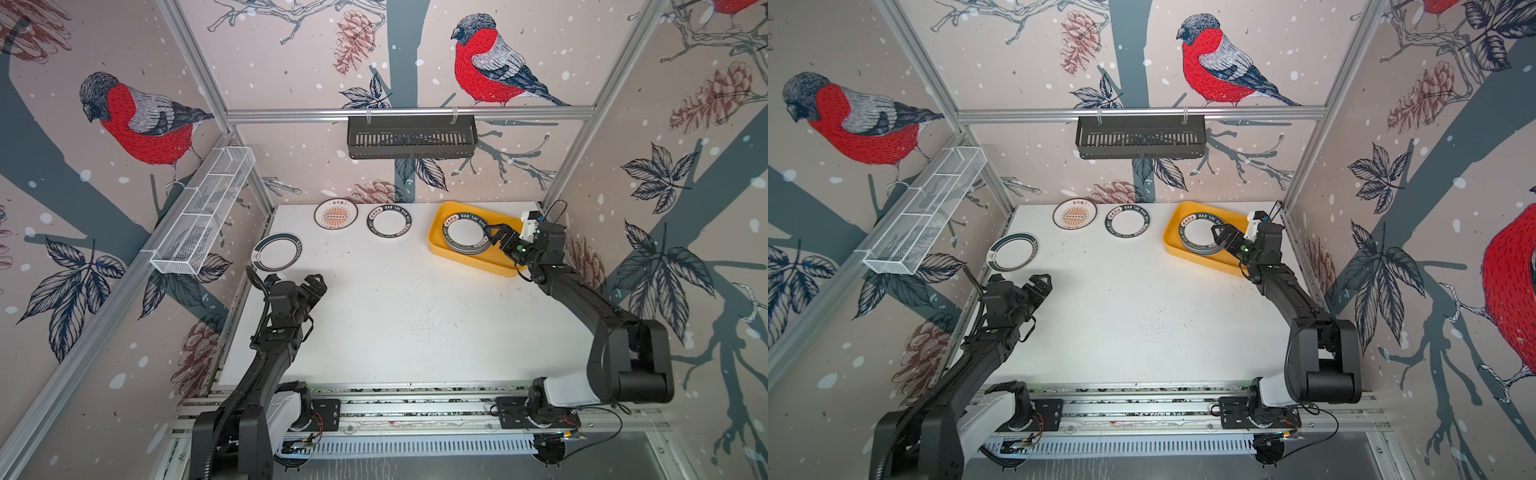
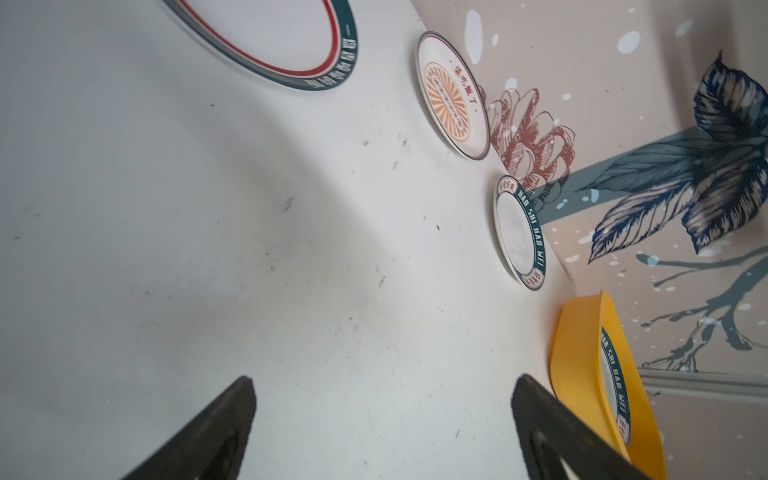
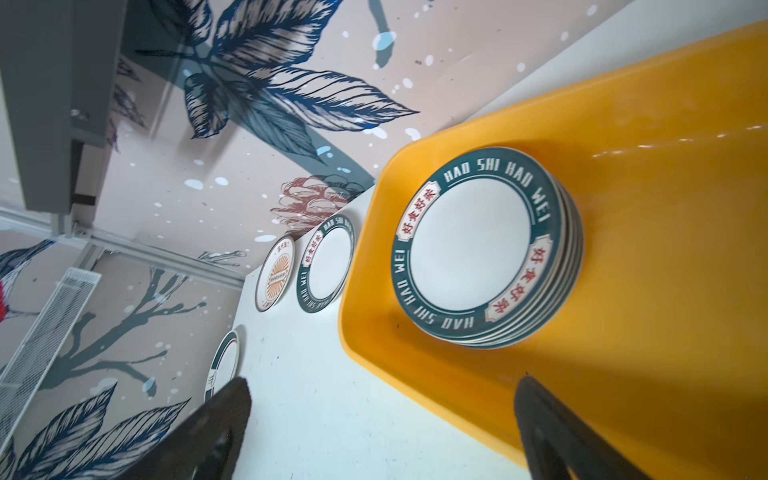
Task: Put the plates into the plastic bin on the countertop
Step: 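Open and draw back the right gripper while the left gripper retracts toward the robot, then lower the left gripper to the red-and-green-rimmed plate while the right gripper waits near the bin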
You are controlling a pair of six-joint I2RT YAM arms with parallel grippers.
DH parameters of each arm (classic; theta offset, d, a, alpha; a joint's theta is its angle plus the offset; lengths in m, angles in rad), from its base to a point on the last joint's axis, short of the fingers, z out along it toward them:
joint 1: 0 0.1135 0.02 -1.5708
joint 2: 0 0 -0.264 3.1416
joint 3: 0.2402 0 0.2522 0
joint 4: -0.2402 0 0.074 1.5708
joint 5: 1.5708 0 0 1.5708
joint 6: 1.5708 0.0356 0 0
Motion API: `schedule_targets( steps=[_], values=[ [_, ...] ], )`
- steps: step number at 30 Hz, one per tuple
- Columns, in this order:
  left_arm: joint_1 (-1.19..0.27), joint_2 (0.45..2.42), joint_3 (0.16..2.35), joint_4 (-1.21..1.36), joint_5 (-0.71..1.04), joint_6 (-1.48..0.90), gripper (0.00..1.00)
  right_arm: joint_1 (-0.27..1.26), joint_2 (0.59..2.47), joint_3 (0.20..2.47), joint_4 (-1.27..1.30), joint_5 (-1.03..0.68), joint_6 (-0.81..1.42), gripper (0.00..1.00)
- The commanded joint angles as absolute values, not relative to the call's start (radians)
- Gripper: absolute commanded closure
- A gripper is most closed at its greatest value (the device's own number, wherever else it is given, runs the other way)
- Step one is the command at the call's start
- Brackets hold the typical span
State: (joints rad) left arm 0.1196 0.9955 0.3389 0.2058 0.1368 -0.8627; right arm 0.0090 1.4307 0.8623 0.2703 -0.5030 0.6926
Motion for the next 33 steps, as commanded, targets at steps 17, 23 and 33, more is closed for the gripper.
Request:
schedule_targets(
  steps=[17,23,33],
  values=[
    [0.392,1.263,0.41,0.377,0.276,-0.908,0.04,0.312,1.553,0.842,0.572,-0.749,0.721,0.0],
    [0.452,1.419,0.487,0.413,0.368,-0.941,0.04,0.347,1.576,0.858,0.591,-0.763,0.723,0.0],
    [0.481,1.702,0.616,0.487,0.455,-0.961,0.04,0.374,1.566,0.903,0.522,-0.729,0.664,0.0]
  ],
)
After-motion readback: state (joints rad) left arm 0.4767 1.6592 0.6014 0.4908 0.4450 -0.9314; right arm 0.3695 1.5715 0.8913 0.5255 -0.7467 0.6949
